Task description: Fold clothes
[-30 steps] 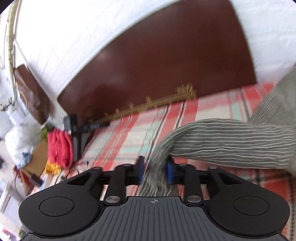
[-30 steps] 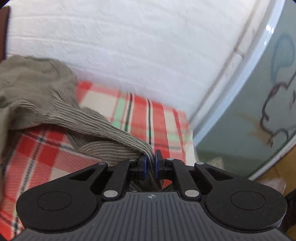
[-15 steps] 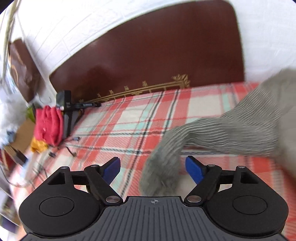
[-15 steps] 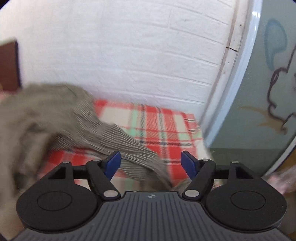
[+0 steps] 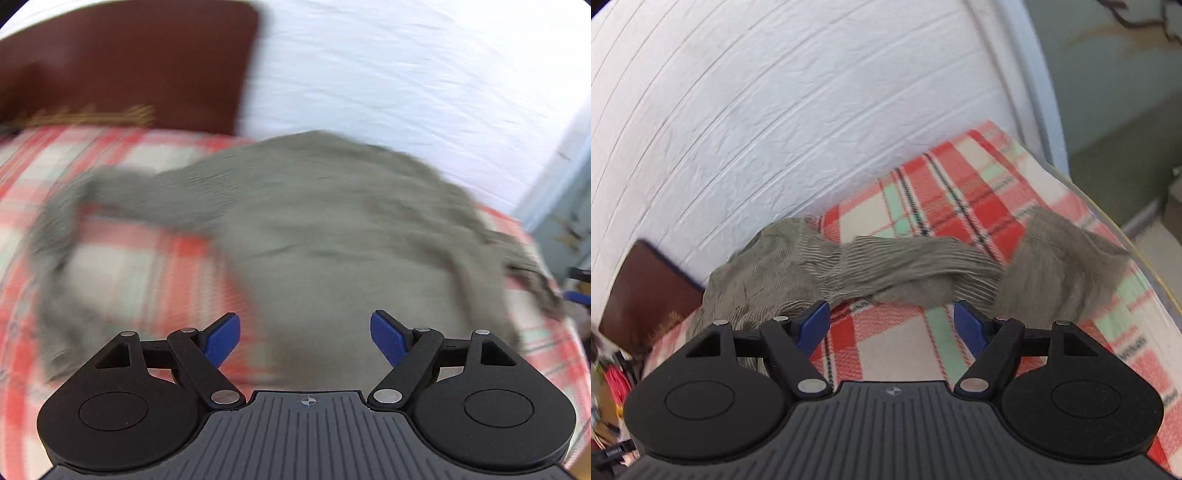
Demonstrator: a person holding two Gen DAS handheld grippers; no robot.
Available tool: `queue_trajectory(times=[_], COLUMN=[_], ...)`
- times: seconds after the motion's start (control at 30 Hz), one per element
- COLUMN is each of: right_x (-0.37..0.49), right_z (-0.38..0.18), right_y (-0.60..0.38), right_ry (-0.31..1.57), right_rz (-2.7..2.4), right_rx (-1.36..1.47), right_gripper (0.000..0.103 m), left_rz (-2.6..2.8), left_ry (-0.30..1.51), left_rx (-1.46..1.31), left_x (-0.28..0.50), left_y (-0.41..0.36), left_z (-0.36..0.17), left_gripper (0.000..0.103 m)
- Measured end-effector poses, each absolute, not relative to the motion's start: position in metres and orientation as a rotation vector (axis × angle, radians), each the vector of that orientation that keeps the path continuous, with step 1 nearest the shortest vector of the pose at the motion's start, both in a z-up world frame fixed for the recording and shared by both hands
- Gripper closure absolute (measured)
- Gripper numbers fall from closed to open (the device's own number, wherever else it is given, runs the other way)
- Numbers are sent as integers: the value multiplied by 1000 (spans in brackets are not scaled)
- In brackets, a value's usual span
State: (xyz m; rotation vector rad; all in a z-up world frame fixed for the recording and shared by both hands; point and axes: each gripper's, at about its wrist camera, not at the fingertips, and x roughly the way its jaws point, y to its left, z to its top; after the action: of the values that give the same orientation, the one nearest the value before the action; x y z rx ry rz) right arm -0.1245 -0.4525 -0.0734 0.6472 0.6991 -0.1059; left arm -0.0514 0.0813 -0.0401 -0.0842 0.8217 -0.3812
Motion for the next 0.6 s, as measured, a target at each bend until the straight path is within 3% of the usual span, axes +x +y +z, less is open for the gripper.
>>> queue_trajectory(times=[0.23,0.43,0.6], right_x=[-146,-157,-151], right_z=[-78,-89,-104], right_y=[-465,-489,-518], right_ry=[683,701,682], right_rz=[-136,-206,-268], right_rx=[606,566,620], right_gripper=[26,25,25], left_rz=[-576,-582,-574], left_ry=[678,659,677], left_rx=[214,438,545], left_x=[-38,-31,-24], left_y=[-78,-214,-272], left_z=[-25,-58,-91], left_gripper=[16,18,18])
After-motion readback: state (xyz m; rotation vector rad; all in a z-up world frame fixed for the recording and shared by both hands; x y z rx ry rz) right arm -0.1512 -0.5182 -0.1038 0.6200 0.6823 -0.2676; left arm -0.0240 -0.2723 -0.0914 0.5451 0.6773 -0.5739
